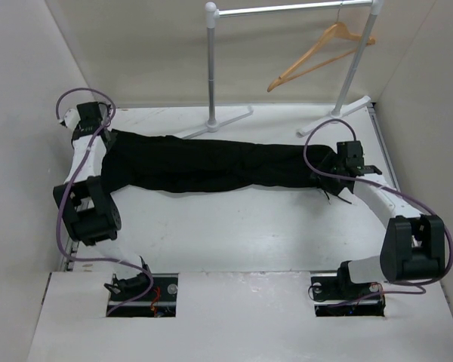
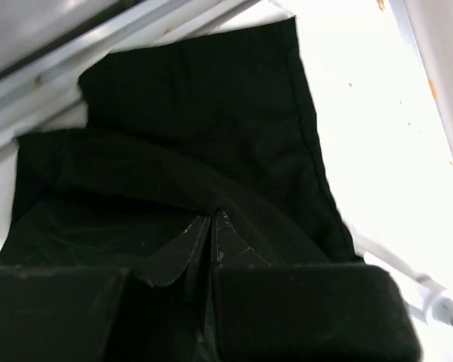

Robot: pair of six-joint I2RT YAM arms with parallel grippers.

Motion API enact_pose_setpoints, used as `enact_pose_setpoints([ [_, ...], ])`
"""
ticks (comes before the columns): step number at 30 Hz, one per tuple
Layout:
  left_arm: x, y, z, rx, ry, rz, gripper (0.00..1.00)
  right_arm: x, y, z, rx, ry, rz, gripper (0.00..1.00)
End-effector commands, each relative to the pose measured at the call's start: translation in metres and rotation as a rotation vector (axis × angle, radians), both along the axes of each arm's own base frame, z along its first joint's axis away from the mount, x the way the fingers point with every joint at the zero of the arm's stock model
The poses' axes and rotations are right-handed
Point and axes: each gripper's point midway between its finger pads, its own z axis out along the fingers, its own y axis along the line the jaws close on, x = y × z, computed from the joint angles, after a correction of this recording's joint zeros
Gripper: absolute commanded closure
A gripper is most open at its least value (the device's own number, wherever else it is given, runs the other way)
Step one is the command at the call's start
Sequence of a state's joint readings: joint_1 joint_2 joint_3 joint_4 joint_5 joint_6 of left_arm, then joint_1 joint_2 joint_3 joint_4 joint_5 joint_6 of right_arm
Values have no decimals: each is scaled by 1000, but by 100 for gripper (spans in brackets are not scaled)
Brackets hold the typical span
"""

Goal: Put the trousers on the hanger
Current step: Fold the trousers at the center of the board.

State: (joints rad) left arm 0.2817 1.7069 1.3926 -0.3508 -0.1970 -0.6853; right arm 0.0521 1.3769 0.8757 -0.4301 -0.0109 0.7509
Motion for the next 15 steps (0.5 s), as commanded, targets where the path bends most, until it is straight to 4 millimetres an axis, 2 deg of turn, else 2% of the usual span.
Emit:
enact_pose_setpoints([
  [1, 15, 12, 2, 74, 70, -22, 98, 28, 8, 31, 12, -112, 18, 35],
  [4, 23, 15, -15, 68, 98, -22, 98, 28, 40, 36, 28, -107, 114, 40],
  [6, 30, 14, -18, 69, 86, -27, 98, 30, 65, 35, 42, -94, 168, 42],
  [11, 45, 9, -20, 48, 57, -16, 98, 48, 111, 37, 37, -81, 250, 41],
  [15, 55, 4, -20, 45, 47, -23, 98, 61, 130, 13, 26, -9, 270, 49],
])
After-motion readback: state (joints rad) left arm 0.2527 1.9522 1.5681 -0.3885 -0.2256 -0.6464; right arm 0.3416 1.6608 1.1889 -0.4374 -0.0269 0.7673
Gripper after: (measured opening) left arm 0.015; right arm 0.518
